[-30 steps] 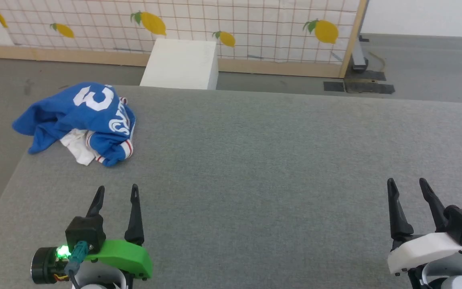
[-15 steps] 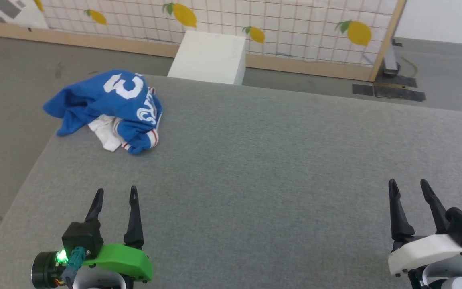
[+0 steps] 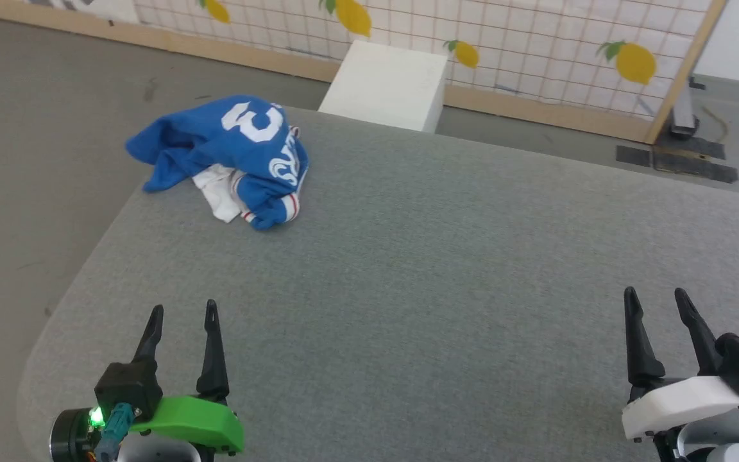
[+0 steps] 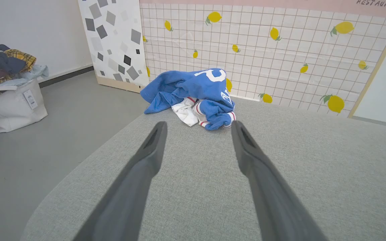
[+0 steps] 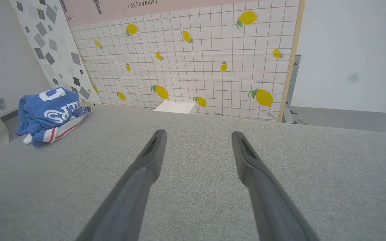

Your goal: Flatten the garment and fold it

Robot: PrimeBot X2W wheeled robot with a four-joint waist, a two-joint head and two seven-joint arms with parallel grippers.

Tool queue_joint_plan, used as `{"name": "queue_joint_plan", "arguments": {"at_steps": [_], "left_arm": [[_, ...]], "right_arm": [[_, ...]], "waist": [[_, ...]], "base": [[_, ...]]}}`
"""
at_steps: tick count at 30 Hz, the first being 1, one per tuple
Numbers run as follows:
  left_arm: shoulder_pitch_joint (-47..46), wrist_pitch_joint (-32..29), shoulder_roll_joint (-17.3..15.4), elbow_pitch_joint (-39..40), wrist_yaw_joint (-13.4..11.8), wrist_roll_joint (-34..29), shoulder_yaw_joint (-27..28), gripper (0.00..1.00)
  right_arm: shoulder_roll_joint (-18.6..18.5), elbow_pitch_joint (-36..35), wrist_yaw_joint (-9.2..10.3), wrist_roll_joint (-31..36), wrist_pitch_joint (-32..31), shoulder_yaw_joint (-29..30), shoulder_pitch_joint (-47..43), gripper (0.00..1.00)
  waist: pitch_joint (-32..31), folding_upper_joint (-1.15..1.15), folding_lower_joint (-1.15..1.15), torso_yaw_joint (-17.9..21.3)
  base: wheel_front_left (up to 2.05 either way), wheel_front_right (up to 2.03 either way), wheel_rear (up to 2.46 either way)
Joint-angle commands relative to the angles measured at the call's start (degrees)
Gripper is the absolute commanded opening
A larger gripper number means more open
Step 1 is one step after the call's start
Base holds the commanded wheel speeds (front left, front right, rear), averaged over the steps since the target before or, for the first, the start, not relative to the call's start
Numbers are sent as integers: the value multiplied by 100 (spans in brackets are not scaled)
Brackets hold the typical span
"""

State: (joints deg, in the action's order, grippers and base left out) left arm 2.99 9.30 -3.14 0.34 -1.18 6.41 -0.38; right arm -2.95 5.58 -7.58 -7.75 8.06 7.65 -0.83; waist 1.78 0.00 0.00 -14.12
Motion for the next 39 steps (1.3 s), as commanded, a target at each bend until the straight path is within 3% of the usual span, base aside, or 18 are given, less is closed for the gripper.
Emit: {"name": "queue_joint_plan", "arguments": {"at_steps": [1, 19, 39], "left_arm": [[68, 73, 17, -1, -31, 66, 7, 100], [255, 297, 21, -76, 65, 140, 104, 100], [305, 568, 26, 134, 77, 226, 228, 100]], "right_arm": [[5, 34, 6, -72, 56, 23, 117, 100], [6, 313, 7, -353, 270, 97, 80, 100], [7, 402, 9, -515, 446, 356, 95, 100]], "waist": [[2, 0, 0, -138], [-127, 0, 0, -863], [-41, 0, 0, -1198]], "base": [[0, 0, 0], [0, 0, 0], [0, 0, 0]]}}
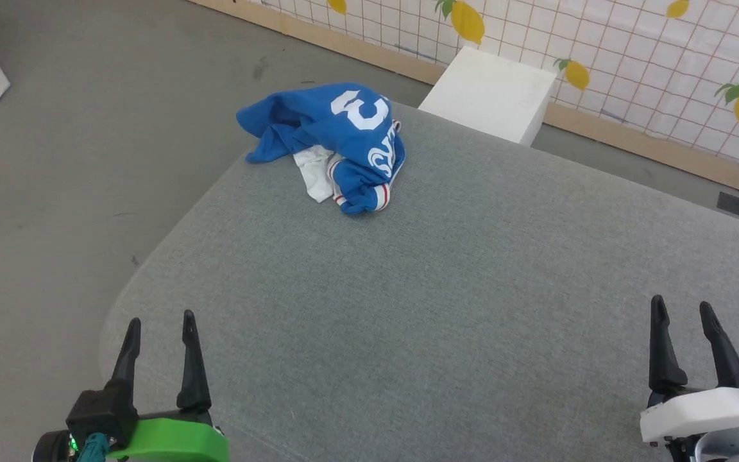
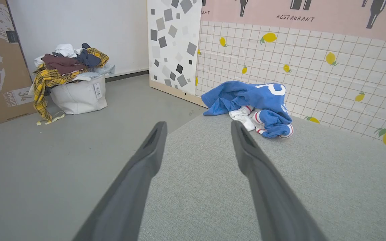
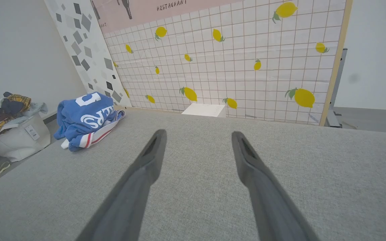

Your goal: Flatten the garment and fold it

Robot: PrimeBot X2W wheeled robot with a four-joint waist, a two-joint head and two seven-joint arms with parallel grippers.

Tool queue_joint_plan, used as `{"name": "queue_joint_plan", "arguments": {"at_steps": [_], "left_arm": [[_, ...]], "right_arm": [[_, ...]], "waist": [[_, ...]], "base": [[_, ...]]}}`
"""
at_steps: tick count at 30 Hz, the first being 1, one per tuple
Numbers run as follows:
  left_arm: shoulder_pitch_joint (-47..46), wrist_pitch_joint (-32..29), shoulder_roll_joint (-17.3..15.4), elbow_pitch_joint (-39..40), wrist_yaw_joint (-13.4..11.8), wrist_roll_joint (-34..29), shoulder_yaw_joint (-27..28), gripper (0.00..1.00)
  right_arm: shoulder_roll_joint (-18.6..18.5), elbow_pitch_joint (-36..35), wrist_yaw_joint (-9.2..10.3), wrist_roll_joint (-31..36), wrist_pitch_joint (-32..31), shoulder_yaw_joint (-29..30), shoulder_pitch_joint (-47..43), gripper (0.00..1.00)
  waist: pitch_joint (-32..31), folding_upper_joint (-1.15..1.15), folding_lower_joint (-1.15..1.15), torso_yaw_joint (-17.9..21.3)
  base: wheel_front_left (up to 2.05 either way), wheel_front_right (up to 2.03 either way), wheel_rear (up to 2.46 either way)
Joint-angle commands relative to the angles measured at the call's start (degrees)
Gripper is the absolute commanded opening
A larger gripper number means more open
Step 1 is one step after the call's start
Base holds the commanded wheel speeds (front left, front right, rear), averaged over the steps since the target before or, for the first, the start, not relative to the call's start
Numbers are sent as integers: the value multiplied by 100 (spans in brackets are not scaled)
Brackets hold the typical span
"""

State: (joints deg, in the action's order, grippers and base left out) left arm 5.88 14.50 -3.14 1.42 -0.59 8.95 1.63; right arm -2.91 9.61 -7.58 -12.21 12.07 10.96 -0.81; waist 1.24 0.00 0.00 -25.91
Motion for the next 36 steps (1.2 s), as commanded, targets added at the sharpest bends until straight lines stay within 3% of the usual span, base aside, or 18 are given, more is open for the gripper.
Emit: {"name": "queue_joint_plan", "arguments": {"at_steps": [1, 15, 27, 36], "left_arm": [[7, 50, 26, 31, 27, -33, 39, 100], [-479, -59, -60, 279, 256, 128, 108, 100], [-2285, -1826, -626, 549, 561, 461, -125, 100], [-4124, -3078, -933, -305, 722, 1120, -301, 100]], "right_arm": [[3, -8, 9, -70, 42, 28, 92, 100], [3, -241, 9, 28, -82, 43, 114, 100], [3, -792, 9, 229, -330, 215, 221, 100], [3, -1312, 9, 445, -616, 158, 403, 100]], "waist": [[19, 0, 0, -18], [208, 0, 0, 91], [730, 0, 0, 74], [1220, 0, 0, 275]], "base": [[0, 0, 0], [0, 0, 0], [0, 0, 0], [0, 0, 0]]}}
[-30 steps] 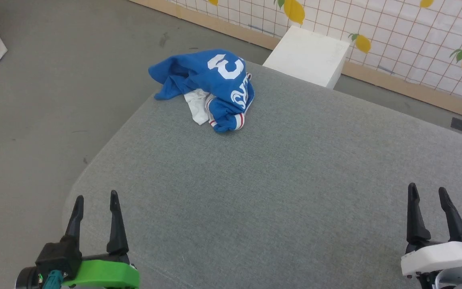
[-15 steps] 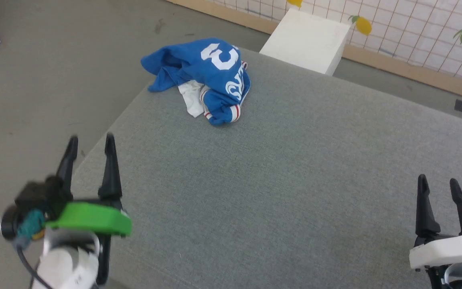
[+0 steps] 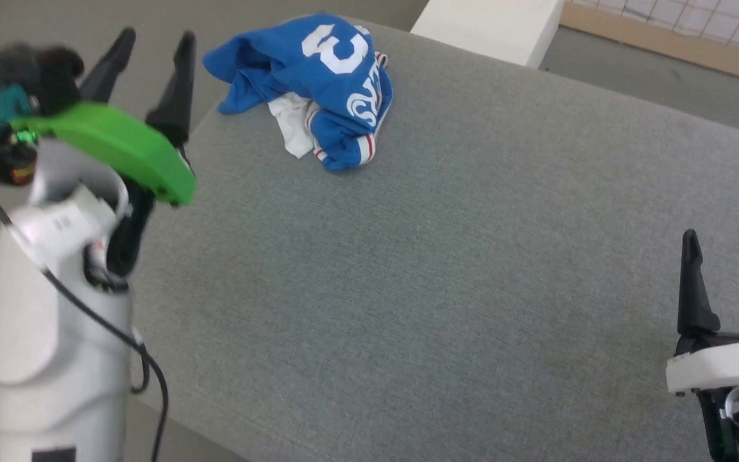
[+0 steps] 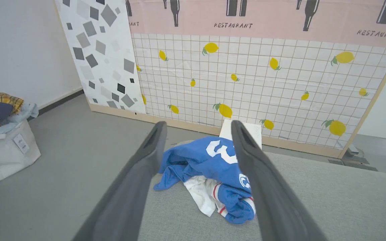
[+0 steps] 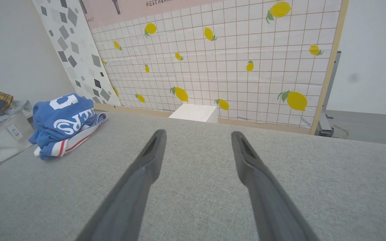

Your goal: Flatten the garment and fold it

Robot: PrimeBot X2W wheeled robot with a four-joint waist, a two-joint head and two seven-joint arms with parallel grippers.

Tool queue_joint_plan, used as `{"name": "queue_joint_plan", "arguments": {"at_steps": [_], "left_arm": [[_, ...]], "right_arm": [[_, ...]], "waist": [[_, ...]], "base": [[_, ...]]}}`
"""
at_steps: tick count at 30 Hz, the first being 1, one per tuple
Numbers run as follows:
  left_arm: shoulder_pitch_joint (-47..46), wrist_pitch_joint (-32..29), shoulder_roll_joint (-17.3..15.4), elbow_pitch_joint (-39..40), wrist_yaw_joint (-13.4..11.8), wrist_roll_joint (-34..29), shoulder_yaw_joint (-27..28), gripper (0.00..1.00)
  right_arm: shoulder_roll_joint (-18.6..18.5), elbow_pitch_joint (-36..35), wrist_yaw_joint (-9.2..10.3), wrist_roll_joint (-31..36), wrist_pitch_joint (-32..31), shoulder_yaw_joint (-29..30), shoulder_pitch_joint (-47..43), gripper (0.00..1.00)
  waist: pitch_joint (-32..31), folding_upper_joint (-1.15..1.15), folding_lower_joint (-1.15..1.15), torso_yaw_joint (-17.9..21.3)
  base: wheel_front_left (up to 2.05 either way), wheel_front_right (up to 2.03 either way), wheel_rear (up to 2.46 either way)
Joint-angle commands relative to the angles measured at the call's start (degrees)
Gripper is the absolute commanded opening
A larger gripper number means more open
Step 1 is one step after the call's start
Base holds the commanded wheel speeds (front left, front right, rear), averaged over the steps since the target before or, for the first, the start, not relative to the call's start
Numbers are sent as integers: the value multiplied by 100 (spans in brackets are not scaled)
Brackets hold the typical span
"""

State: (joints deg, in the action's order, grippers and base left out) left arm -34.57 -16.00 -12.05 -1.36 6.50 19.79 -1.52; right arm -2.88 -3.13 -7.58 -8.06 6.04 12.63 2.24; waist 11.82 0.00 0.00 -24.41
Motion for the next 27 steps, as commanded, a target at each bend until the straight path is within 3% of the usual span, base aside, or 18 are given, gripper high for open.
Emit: {"name": "queue_joint_plan", "arguments": {"at_steps": [1, 13, 27], "left_arm": [[-232, -156, -64, -161, 16, 97, 23, 100], [-1627, -1868, -367, -1614, -138, 728, 201, 100], [-2027, -2495, -460, -2005, -311, 943, 205, 100]], "right_arm": [[1, -94, 9, 51, -40, -15, 113, 100], [1, -942, 9, 336, -465, -288, 266, 100], [-43, -1779, 9, 592, -788, -340, 387, 100]], "waist": [[201, 0, 0, 153], [1015, 0, 0, 828], [1794, 0, 0, 1261]], "base": [[0, 0, 0], [0, 0, 0], [0, 0, 0]]}}
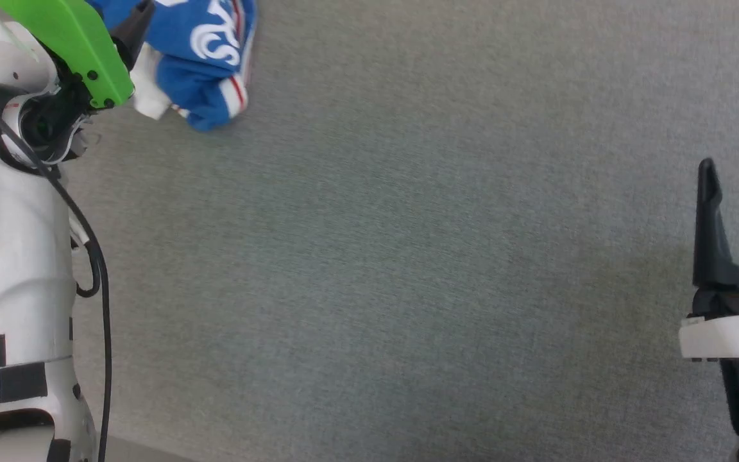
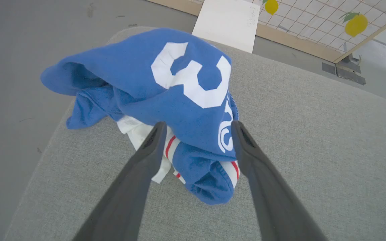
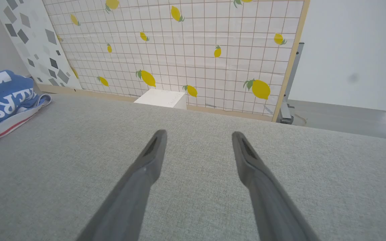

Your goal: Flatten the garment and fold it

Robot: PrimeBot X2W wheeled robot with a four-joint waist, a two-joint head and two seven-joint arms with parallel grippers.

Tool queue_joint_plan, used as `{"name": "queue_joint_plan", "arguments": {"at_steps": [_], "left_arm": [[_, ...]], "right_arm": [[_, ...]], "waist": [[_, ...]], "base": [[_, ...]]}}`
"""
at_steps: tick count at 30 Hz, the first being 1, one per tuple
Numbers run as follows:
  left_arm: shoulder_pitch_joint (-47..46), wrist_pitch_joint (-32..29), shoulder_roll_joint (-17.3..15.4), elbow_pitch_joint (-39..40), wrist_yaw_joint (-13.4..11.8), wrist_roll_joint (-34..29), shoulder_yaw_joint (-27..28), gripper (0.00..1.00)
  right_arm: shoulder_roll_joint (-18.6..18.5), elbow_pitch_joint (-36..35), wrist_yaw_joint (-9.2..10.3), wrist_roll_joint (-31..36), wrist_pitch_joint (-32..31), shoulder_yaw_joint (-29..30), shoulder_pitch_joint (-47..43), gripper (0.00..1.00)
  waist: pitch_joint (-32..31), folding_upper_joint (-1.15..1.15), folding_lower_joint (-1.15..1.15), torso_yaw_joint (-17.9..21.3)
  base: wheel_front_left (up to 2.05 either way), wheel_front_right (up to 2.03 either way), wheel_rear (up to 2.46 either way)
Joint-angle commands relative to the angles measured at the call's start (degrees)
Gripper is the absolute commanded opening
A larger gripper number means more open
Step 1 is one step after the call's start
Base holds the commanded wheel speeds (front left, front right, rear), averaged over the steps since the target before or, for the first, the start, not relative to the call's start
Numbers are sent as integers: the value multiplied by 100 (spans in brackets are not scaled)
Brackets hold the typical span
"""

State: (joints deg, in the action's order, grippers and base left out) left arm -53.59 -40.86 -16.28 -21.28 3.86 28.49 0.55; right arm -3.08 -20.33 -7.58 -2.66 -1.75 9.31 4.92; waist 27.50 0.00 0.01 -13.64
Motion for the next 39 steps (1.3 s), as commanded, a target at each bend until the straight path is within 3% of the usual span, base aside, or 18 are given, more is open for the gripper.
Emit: {"name": "queue_joint_plan", "arguments": {"at_steps": [1, 18, 19, 20, 28, 39], "left_arm": [[-136, -21, -37, -42, -64, 74, -4, 100], [-133, 424, 54, -904, -363, 95, 104, 100], [-139, 468, 50, -952, -352, 92, 101, 79], [-151, 555, 35, -998, -336, 73, 96, 0], [-203, 914, -105, -1299, -159, 69, 97, 0], [-318, 1178, -450, -1170, 102, -32, -58, 0]], "right_arm": [[-44, -123, 9, 68, -26, -15, 133, 100], [-211, -685, 9, 86, -254, -53, 157, 100], [-219, -693, 9, 82, -262, -50, 159, 100], [-229, -701, 9, 77, -272, -46, 165, 100], [-208, -605, 9, 46, -230, -49, 207, 100], [-48, -107, 9, -72, 88, -192, 214, 100]], "waist": [[267, 0, -1, 202], [794, 0, -1, 453], [799, 0, -1, 459], [805, 0, -1, 466], [614, 0, -1, 500], [-229, 0, -1, 515]], "base": [[0, 0, 0], [0, 0, 0], [0, 0, 0], [0, 0, 0], [0, 0, 0], [0, 0, 0]]}}
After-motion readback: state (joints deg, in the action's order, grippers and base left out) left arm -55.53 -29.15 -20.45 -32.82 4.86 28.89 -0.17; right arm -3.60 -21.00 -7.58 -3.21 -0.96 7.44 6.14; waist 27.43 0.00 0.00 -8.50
